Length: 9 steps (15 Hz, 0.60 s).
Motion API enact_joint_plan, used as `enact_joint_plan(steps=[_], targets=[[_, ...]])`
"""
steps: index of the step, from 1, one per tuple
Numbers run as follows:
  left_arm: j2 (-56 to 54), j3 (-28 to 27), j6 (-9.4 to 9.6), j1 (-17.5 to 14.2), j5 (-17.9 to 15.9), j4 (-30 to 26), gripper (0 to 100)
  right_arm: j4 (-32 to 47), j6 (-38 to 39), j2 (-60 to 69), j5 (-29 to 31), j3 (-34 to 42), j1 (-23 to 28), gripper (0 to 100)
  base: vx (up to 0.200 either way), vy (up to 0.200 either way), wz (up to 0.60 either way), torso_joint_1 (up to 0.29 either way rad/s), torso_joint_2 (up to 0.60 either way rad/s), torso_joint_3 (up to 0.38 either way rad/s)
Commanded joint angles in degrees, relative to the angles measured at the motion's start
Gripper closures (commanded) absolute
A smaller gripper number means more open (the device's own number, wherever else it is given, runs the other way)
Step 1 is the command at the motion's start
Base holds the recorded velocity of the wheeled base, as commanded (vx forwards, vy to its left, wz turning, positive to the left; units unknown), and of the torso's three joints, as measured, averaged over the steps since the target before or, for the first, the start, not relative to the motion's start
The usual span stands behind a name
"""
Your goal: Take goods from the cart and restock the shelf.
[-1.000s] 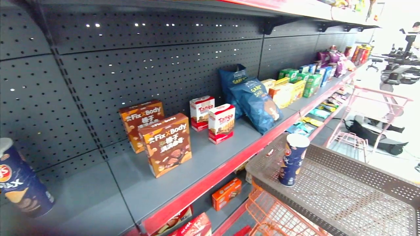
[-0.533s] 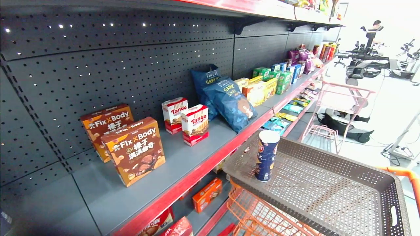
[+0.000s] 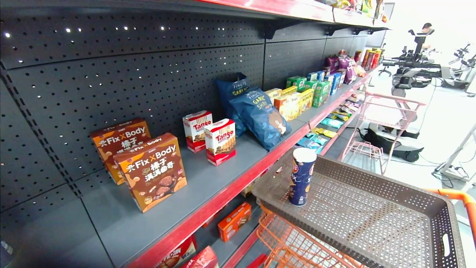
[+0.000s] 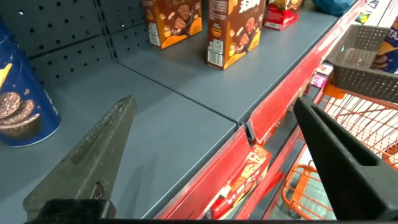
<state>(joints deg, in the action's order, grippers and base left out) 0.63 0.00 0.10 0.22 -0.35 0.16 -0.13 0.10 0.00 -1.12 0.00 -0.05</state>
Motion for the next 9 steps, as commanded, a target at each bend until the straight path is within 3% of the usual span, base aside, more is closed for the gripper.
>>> enact_joint_plan(steps=[1, 2, 3, 4, 6, 9], targets=[[0.1, 0.0, -0.01, 0.0, 0.0, 0.0, 0, 0.0, 0.0, 0.0, 0.0, 0.0, 0.0, 0, 0.000, 0.000, 0.00, 0.000, 0.00, 0.000], [0.1, 0.0, -0.01, 0.0, 0.0, 0.0, 0, 0.0, -0.2, 0.0, 0.7, 0.0, 0.0, 0, 0.000, 0.000, 0.00, 0.000, 0.00, 0.000], [0.1, 0.0, 0.08, 0.0, -0.1, 0.0, 0, 0.0, -0.2, -7.2, 0.6, -8.3, 0.1, 0, 0.000, 0.000, 0.00, 0.000, 0.00, 0.000], [0.1, 0.0, -0.10, 0.0, 0.1, 0.0, 0, -0.7, -0.2, -22.9, 1.3, -19.0, -0.2, 0, 0.000, 0.000, 0.00, 0.000, 0.00, 0.000], [0.1, 0.0, -0.10, 0.0, 0.1, 0.0, 0, -1.7, -0.2, -32.8, 0.9, -27.5, -0.6, 0, 0.000, 0.000, 0.00, 0.000, 0.00, 0.000], [0.1, 0.0, -0.01, 0.0, 0.0, 0.0, 0, -0.4, -2.8, -41.1, 1.5, -27.1, 0.2, 0, 0.000, 0.000, 0.00, 0.000, 0.00, 0.000]])
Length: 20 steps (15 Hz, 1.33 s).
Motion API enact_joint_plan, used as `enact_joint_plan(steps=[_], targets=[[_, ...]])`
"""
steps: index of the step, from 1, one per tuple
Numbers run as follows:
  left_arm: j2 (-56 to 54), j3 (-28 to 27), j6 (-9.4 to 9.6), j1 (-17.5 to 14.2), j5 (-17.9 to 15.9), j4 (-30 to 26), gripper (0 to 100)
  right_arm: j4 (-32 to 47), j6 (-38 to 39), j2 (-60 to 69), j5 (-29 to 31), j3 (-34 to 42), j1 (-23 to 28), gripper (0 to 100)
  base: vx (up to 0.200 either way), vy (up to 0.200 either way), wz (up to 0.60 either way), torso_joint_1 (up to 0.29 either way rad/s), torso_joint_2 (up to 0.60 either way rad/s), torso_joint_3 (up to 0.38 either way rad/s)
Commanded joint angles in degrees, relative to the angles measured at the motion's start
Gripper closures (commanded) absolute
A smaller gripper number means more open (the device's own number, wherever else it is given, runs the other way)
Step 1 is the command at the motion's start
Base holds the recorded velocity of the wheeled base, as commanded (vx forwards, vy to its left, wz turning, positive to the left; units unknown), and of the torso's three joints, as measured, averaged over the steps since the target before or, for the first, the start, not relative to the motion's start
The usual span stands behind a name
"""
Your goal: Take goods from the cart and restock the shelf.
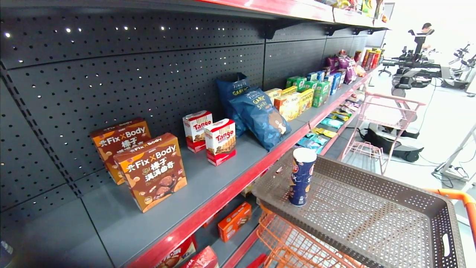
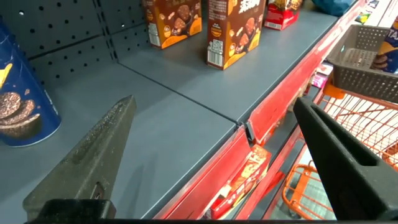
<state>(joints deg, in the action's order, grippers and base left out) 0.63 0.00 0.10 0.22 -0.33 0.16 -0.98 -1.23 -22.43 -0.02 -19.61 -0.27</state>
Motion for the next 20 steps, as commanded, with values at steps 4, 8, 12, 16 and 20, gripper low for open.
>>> enact_joint_plan(steps=[4, 8, 12, 16, 20], targets=[[0.1, 0.0, -0.01, 0.0, 0.0, 0.0, 0, -9.3, -1.5, -37.4, 0.4, -9.4, -2.2, 0, 0.000, 0.000, 0.00, 0.000, 0.00, 0.000], [0.1, 0.0, -0.01, 0.0, 0.0, 0.0, 0, -24.3, -1.7, -54.6, -6.7, -9.7, -3.6, 0, 0.000, 0.000, 0.00, 0.000, 0.00, 0.000], [0.1, 0.0, -0.01, 0.0, 0.0, 0.0, 0, -45.3, -2.9, -74.1, -12.5, -10.0, -4.3, 0, 0.000, 0.000, 0.00, 0.000, 0.00, 0.000], [0.1, 0.0, -0.01, 0.0, 0.0, 0.0, 0, -56.2, -3.5, -84.7, -14.3, -12.3, -6.4, 0, 0.000, 0.000, 0.00, 0.000, 0.00, 0.000], [0.1, 0.0, -0.01, 0.0, 0.0, 0.0, 0, -61.8, -3.3, -91.4, -19.1, -14.8, -9.8, 0, 0.000, 0.000, 0.00, 0.000, 0.00, 0.000]])
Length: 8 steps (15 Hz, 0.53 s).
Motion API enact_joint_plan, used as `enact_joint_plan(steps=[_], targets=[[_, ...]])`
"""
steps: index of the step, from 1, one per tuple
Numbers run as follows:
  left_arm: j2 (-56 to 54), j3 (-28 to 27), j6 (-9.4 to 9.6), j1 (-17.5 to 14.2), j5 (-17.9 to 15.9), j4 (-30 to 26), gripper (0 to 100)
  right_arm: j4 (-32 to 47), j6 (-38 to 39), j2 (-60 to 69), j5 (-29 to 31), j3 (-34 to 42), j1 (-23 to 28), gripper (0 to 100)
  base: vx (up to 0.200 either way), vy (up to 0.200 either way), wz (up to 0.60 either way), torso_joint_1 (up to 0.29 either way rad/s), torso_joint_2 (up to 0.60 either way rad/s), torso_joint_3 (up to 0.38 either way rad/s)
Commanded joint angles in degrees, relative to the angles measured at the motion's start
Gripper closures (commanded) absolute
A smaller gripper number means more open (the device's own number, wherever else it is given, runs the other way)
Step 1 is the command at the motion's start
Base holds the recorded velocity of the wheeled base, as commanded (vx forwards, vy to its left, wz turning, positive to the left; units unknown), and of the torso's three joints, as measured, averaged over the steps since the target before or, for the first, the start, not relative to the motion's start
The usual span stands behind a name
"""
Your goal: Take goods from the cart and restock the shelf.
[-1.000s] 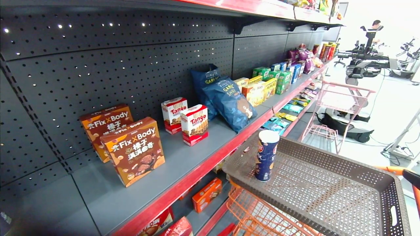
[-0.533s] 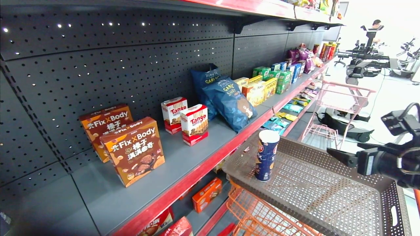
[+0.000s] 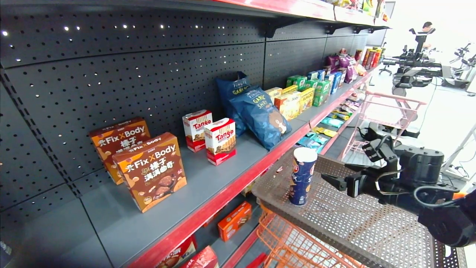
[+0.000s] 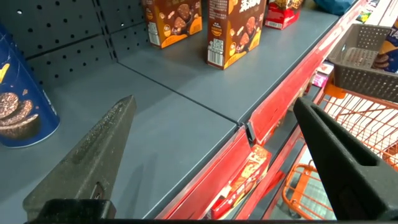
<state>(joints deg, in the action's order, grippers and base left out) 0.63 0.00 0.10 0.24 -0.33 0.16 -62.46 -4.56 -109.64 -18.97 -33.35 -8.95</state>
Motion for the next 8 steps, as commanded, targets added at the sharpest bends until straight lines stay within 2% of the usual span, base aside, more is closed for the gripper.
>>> enact_joint_plan(steps=[1, 6, 8], targets=[[0.1, 0.0, -0.01, 0.0, 0.0, 0.0, 0, -0.3, 0.0, -5.4, -0.5, -2.2, -2.0, 0, 0.000, 0.000, 0.00, 0.000, 0.00, 0.000], [0.1, 0.0, -0.01, -0.1, 0.0, 0.0, 0, -4.9, 0.1, -14.5, -1.9, -9.0, -3.9, 0, 0.000, 0.000, 0.00, 0.000, 0.00, 0.000], [0.1, 0.0, -0.01, 0.0, 0.0, 0.0, 0, -5.2, 0.0, -16.7, -4.8, -12.3, -3.5, 0, 0.000, 0.000, 0.00, 0.000, 0.00, 0.000]])
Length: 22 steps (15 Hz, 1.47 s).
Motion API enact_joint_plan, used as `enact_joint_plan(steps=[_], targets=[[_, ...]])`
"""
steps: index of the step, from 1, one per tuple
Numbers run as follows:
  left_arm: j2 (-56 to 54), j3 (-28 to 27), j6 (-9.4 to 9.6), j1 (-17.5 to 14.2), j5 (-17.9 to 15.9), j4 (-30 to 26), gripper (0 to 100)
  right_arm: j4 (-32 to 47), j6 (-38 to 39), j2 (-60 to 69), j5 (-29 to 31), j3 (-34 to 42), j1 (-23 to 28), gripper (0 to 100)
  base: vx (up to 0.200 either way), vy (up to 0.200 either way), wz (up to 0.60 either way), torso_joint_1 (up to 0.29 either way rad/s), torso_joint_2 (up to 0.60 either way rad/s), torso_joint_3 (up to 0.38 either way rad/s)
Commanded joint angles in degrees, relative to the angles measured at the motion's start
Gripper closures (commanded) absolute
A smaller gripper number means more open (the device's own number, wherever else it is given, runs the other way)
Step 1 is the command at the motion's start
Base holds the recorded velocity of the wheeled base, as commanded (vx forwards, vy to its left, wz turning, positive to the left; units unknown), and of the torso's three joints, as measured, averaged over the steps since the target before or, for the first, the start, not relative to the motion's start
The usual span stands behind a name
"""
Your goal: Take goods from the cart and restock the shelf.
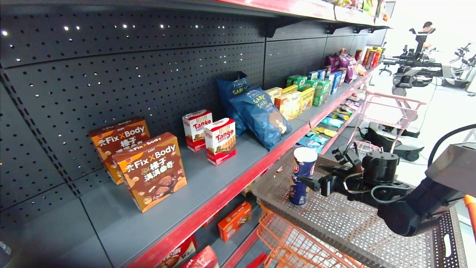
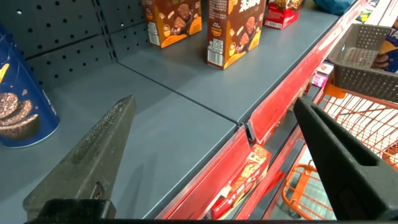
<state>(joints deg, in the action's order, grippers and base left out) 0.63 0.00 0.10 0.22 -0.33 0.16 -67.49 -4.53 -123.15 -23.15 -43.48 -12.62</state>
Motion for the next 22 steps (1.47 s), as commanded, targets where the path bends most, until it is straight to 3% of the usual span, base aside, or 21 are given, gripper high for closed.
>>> enact_joint_plan(steps=[1, 17, 18, 22], targets=[[0.1, 0.0, -0.01, 0.0, 0.0, 0.0, 0, -0.2, -0.1, -3.9, -0.8, -3.0, 0.3, 0, 0.000, 0.000, 0.00, 0.000, 0.00, 0.000], [0.1, 0.0, -0.01, 0.0, 0.0, 0.0, 0, -1.2, 0.4, -17.3, -1.1, -17.2, -0.6, 0, 0.000, 0.000, 0.00, 0.000, 0.00, 0.000], [0.1, 0.0, -0.01, 0.0, 0.0, 0.0, 0, -1.2, 0.3, -17.7, -0.9, -17.8, -0.6, 100, 0.000, 0.000, 0.00, 0.000, 0.00, 0.000], [0.1, 0.0, -0.01, 0.0, 0.0, 0.0, 0, -4.1, -0.1, -15.9, -0.6, -16.7, -0.7, 100, 0.000, 0.000, 0.00, 0.000, 0.00, 0.000]])
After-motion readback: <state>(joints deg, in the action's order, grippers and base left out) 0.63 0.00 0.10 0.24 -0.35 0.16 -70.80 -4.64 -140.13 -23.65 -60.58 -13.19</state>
